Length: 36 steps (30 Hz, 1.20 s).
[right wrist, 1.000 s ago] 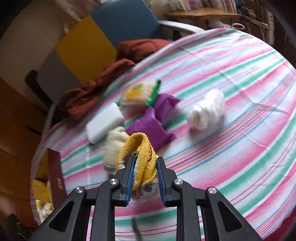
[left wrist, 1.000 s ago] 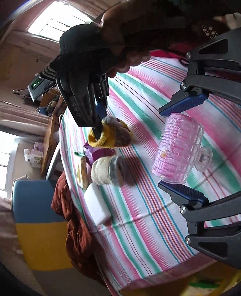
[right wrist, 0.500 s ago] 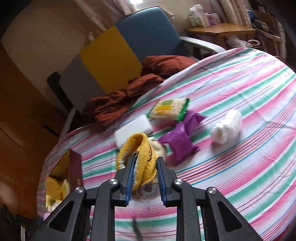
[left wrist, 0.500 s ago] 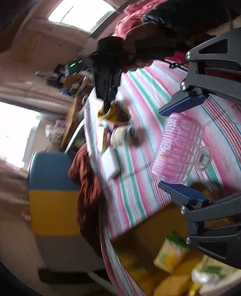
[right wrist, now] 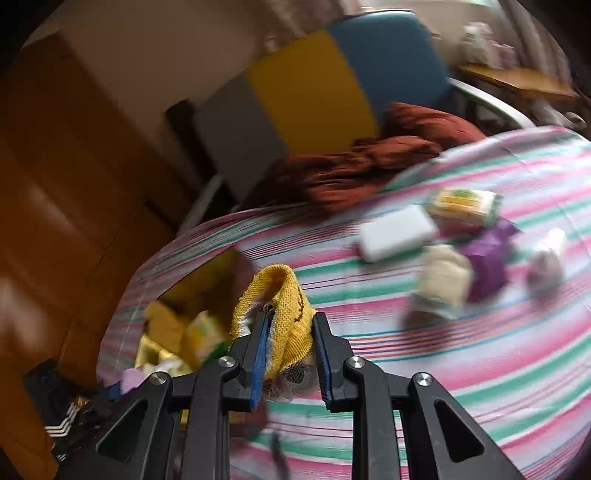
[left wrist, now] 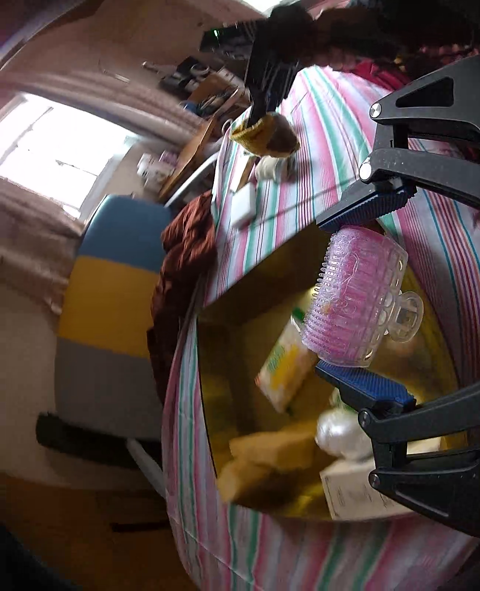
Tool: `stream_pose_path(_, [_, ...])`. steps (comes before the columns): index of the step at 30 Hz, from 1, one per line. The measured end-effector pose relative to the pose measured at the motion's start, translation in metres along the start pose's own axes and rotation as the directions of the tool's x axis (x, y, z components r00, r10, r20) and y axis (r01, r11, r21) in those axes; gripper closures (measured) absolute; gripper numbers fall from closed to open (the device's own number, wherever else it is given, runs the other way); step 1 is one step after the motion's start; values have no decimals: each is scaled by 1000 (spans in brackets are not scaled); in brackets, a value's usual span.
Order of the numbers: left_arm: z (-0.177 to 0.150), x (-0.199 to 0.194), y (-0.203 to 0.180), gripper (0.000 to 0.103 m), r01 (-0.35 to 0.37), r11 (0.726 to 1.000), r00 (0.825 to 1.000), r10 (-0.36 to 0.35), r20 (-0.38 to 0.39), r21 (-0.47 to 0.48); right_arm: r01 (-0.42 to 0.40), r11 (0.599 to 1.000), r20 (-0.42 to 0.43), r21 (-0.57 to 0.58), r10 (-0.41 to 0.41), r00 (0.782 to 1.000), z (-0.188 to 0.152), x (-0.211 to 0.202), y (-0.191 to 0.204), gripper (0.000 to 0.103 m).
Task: Organize objects
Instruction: 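Carry the roller and yellow cover to the gold tray and release both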
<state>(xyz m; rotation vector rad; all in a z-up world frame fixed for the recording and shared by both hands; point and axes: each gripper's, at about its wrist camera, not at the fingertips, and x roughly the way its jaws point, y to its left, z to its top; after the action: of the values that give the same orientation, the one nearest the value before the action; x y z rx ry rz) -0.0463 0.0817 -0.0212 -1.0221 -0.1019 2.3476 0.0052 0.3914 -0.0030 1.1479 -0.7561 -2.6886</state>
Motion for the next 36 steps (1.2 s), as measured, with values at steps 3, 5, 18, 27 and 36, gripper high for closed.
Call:
stream_pose_path(3, [-5, -2, 10, 31, -19, 1000, 1000, 19, -4, -13, -36, 998, -21, -51, 35, 999, -1, 11, 32, 81])
stream_pose_path(5, [-10, -1, 13, 31, -32, 999, 999, 32, -12, -3, -52, 995, -40, -84, 49, 998, -1, 19, 52, 81])
stream_pose_path(18, [-33, -7, 36, 15, -90, 996, 995, 89, -38, -12, -27, 978, -144, -209, -4, 989, 17, 98, 127, 71])
stream_pose_path(27, [-27, -21, 42, 14, -106, 994, 994, 106, -2, -40, 8, 973, -139, -232, -41, 989, 21, 115, 141, 55])
stream_pose_path(36, [-19, -30, 43, 13, -182, 981, 983, 184, 22, -59, 36, 962, -159, -270, -81, 984, -18, 106, 136, 54])
